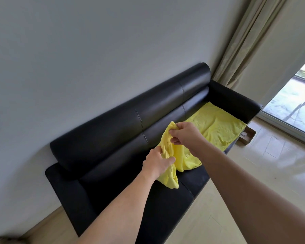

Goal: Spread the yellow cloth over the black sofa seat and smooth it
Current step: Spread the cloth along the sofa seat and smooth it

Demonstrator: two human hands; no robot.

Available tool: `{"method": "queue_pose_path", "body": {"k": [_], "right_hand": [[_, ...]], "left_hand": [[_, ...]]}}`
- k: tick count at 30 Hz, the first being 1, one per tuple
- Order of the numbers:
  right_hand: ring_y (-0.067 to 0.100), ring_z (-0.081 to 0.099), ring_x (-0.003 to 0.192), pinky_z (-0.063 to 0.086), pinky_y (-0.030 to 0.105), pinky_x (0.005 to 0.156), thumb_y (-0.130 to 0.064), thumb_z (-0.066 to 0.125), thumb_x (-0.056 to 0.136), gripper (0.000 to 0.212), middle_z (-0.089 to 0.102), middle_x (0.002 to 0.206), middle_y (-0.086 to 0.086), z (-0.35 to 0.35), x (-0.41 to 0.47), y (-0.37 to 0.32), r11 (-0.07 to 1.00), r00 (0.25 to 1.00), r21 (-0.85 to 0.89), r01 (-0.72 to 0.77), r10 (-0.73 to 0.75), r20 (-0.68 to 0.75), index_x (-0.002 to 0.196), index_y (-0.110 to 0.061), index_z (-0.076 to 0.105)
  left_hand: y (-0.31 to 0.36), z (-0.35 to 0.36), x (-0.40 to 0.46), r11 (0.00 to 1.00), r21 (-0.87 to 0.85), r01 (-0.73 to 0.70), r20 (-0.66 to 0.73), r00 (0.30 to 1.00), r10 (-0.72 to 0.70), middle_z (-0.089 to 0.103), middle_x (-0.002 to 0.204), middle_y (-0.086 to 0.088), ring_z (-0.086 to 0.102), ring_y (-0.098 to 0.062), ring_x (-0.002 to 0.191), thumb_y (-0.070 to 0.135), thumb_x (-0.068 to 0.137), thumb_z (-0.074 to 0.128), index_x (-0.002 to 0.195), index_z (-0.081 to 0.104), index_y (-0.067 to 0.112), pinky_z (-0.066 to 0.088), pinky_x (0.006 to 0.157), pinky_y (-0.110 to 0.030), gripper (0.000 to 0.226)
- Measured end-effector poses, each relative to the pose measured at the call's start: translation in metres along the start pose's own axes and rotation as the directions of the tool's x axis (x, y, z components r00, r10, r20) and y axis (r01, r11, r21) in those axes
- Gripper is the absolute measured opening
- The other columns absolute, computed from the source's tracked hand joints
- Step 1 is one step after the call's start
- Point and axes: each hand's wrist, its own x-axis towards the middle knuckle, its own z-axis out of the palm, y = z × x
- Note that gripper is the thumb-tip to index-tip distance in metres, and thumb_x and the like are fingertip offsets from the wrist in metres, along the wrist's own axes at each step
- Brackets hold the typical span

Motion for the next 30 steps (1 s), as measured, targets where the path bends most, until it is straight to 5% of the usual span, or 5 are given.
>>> {"method": "queue_pose_path", "body": {"k": [5,10,15,17,30], "right_hand": [[0.016,0.035,0.108,0.027,0.028,0.098,-0.022,0.058,0.094,0.016,0.044,0.106,-0.001,-0.004,0.007,-0.007,0.873,0.945,-0.445,0.198,-0.29,-0.149,0.099,-0.009,0.067],[0.023,0.054,0.084,0.038,0.032,0.064,0.0,0.04,0.092,0.022,0.057,0.092,0.002,-0.013,0.007,-0.008,0.753,0.898,-0.55,0.361,-0.441,-0.014,0.102,-0.014,0.055],[0.024,0.059,0.097,0.042,0.033,0.084,-0.005,0.044,0.094,0.036,0.056,0.109,0.005,-0.013,0.009,-0.014,-0.214,0.772,-0.865,0.453,-0.391,0.501,0.128,-0.015,0.05],[0.022,0.058,0.092,0.041,0.032,0.077,-0.007,0.045,0.094,0.023,0.056,0.105,0.006,-0.006,0.01,-0.015,-0.379,0.793,-0.846,0.376,-0.341,0.505,0.114,-0.012,0.056],[0.027,0.057,0.049,0.042,0.027,0.038,0.007,0.064,0.076,0.051,0.06,0.08,0.011,-0.02,-0.001,-0.013,-0.126,0.966,-0.962,-0.242,0.057,-0.251,0.124,0.0,0.048]], "left_hand": [[0.001,-0.009,0.009,0.978,-0.189,0.087,-0.15,0.982,-0.116,0.059,0.086,-0.001,0.056,-0.014,0.071,0.027,0.092,0.045,0.088,0.054,0.016,0.047,0.062,-0.03,0.015],[-0.004,-0.032,0.013,0.963,-0.263,0.056,-0.311,0.94,-0.139,0.059,0.086,-0.004,0.058,-0.02,0.073,0.016,0.093,0.038,0.089,0.054,0.012,0.05,0.061,-0.034,0.017],[-0.025,-0.055,0.018,0.981,0.192,0.013,-0.428,0.901,0.071,0.052,0.099,-0.005,0.056,-0.023,0.08,0.015,0.095,0.037,0.098,0.053,0.013,0.053,0.069,-0.038,0.016],[-0.036,-0.062,0.018,0.871,0.49,-0.022,-0.37,0.9,0.231,0.049,0.104,-0.005,0.055,-0.021,0.081,0.013,0.095,0.041,0.1,0.051,0.014,0.05,0.063,-0.031,0.011],[-0.106,-0.176,0.023,0.682,0.372,0.63,-0.438,0.767,-0.469,0.058,0.108,-0.011,0.059,-0.03,0.099,0.02,0.09,0.054,0.114,0.062,0.006,0.05,0.08,-0.038,0.029]]}}
